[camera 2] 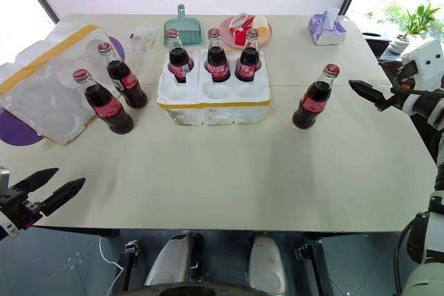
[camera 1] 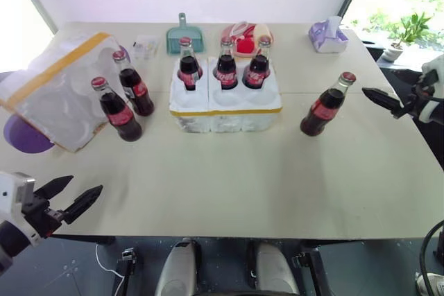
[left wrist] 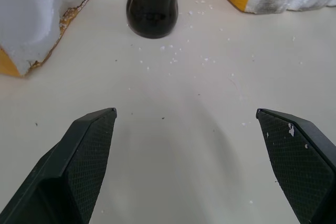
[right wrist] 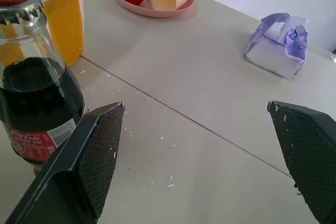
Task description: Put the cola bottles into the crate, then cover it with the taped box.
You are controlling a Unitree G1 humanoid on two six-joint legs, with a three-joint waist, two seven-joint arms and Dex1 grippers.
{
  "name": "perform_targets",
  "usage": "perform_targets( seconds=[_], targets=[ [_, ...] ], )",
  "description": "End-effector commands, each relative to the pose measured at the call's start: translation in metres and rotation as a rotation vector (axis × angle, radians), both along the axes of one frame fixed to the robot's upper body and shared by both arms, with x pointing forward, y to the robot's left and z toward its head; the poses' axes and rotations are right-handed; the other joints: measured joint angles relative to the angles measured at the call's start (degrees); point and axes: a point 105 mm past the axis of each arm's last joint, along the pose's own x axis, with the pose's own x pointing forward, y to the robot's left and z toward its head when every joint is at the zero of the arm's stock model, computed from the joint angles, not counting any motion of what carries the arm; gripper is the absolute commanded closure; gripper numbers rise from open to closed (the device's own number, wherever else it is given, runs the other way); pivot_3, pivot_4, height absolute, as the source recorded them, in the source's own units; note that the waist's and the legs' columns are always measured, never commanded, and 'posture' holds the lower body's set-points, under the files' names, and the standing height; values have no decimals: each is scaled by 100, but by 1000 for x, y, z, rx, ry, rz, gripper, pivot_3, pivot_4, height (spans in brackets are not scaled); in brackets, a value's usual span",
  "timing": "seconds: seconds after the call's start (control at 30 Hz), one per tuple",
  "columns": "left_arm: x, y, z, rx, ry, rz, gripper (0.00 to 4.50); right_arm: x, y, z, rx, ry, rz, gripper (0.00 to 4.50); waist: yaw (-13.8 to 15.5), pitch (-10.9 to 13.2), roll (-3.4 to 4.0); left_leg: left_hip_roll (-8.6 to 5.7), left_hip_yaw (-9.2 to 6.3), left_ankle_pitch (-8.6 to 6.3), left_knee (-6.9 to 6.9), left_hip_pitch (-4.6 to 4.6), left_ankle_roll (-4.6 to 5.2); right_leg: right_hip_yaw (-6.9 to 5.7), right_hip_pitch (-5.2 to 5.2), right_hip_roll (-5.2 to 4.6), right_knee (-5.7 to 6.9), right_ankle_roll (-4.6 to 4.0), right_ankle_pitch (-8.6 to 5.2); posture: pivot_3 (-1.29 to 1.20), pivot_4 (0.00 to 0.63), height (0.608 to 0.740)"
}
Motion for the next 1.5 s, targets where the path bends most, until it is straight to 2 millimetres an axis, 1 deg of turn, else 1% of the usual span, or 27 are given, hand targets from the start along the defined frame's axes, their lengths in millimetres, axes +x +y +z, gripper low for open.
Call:
perform_targets(
  seconds=[0.03,0.13,0.3,0.47,0.57,0.7,0.8,0.87,0.93,1.0,1.07,1.13,1.2,1.3,1.4,1.5],
  targets=[
    [1,1,5,20,-17,-5,38,-4,-4,16,6,-66,-6,0,-2,0,0,1,1,0,0,0,0,0,0,1,0,0,0,0,150,736],
    [3,3,7,10,-30,17,38,-3,-6,16,9,-67,-11,0,3,0,0,1,2,0,0,0,0,1,0,1,0,0,0,0,150,736],
    [8,7,10,10,-61,46,38,-3,-12,10,13,-62,-30,0,-2,0,0,1,4,0,0,0,0,3,0,1,0,0,0,0,150,736],
    [13,12,15,2,-100,74,38,-5,-12,6,51,-37,7,0,-1,-1,1,4,7,0,0,1,0,4,-2,3,1,14,8,0,150,736],
    [17,8,20,-11,-125,70,38,-5,-12,8,57,-30,20,0,0,-1,1,4,9,0,0,0,0,5,-2,3,1,14,8,0,150,736],
    [23,2,19,-7,-137,76,38,-7,-15,10,20,-22,30,0,0,-1,1,5,10,0,0,1,0,6,-2,3,1,15,9,0,150,736],
    [35,-2,26,-22,-177,73,38,-15,-11,17,11,5,109,0,23,0,3,4,11,0,0,1,0,6,-2,2,1,15,9,0,150,736],
    [44,-3,32,-25,-209,80,38,-20,-7,27,6,30,168,0,17,0,4,4,11,0,1,1,0,6,-1,2,1,15,9,0,150,736],
    [56,-9,40,-26,-245,68,38,-29,2,44,-12,54,261,0,10,1,15,4,12,0,1,2,0,7,-1,3,0,15,9,0,150,736],
    [72,-11,44,-44,-278,76,38,-38,17,75,-16,50,376,0,2,2,29,4,14,0,0,3,0,9,-2,3,0,16,10,0,150,736],
    [86,-15,42,-45,-290,76,38,-46,32,100,-18,35,458,0,-11,1,52,4,16,0,-1,4,0,10,-5,4,2,18,11,0,150,736],
    [95,-21,41,-44,-297,62,38,-51,44,116,-24,25,515,0,-27,1,52,8,15,0,-7,6,0,10,-6,8,4,19,12,0,150,736],
    [105,-22,40,-37,-306,68,38,-60,57,131,-34,18,583,0,-21,2,49,11,15,0,-9,7,-1,10,-7,11,3,19,11,0,150,736],
    [113,-23,40,-28,-319,73,38,-71,74,144,-44,12,658,0,-2,3,47,12,16,-1,-9,3,-1,10,-10,12,2,20,12,0,150,736],
    [121,-27,39,-22,-324,57,38,-81,89,152,-35,8,718,0,22,3,48,11,19,-1,-8,1,-2,10,-12,10,2,21,12,0,150,736],
    [134,-33,37,-13,-330,34,38,-92,103,145,-42,39,785,0,54,2,47,11,17,-1,-8,0,-2,9,-12,10,4,21,13,0,150,736]
  ],
)
